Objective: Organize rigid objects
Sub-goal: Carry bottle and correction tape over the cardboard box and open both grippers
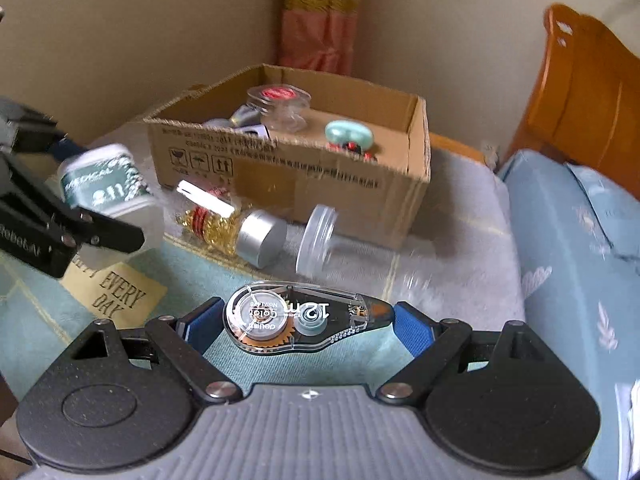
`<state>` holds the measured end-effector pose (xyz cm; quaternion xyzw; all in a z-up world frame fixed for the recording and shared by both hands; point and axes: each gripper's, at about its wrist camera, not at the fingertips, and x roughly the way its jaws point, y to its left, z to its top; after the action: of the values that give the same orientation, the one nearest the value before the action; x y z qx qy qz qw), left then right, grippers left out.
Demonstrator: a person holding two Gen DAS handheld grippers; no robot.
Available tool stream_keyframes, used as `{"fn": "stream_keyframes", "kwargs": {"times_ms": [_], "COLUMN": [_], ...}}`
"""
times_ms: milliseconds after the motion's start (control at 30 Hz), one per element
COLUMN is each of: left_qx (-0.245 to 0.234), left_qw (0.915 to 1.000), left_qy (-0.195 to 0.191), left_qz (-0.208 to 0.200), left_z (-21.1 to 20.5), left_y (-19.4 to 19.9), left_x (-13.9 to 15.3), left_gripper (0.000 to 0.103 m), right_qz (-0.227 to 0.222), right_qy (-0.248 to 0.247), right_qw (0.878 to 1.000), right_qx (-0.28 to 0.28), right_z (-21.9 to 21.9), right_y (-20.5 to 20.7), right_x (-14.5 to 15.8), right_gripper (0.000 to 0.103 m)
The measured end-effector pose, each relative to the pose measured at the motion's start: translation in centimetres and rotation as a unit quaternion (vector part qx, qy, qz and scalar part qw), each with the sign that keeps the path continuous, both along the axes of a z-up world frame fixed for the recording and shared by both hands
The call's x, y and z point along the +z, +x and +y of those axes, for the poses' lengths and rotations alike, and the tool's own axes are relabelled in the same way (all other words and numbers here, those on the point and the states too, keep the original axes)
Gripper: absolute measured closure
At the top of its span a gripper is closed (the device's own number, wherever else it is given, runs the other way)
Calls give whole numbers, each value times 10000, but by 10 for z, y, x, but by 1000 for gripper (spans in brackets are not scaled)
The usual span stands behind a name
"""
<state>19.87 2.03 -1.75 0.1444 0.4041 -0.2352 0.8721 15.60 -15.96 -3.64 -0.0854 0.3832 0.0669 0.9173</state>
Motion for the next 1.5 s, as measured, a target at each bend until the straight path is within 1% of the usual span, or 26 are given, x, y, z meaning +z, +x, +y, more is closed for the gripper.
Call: {"fn": "stream_keyframes", "kwargs": {"times_ms": [200,367,467,567,667,767,900,933,1000,1100,1167,1333,1500], "left_qx": [-241,-292,-300,-271,-165,-35,228,281,340,359,336,217,313], "left_qw": [9994,9982,9981,9984,9990,9993,9984,9984,9984,9982,9981,9981,9976], "left_qy": [-78,-139,-189,-161,-111,-93,56,50,-66,-156,-157,-260,-285], "left_qz": [-245,-501,-505,-459,-400,-354,-519,-496,-445,-454,-496,-524,-541], "left_z": [-14,-33,-44,-55,-63,-67,-74,-74,-73,-71,-67,-52,-33], "left_y": [15,42,63,84,102,116,129,132,137,133,127,106,86], "left_x": [34,51,55,52,44,36,23,20,16,18,22,37,46], "left_gripper": [20,20,20,20,20,20,20,20,16,13,7,3,2], "right_qz": [-196,-346,-435,-471,-479,-464,-480,-478,-459,-440,-436,-395,-346], "right_qy": [258,436,439,426,368,417,399,393,399,407,417,424,527], "right_qw": [9992,9981,9976,9976,9980,9980,9980,9981,9981,9982,9982,9983,9979], "right_qx": [232,282,304,278,174,136,75,46,20,-32,-55,-67,-113], "right_z": [-14,-24,-28,-34,-38,-41,-43,-43,-44,-44,-45,-46,-47], "right_y": [2,12,19,29,37,42,46,47,50,53,55,66,81], "right_x": [32,53,62,67,69,69,69,69,68,68,70,73,79], "right_gripper": [10,10,10,10,10,10,10,10,10,10,10,10,10]}}
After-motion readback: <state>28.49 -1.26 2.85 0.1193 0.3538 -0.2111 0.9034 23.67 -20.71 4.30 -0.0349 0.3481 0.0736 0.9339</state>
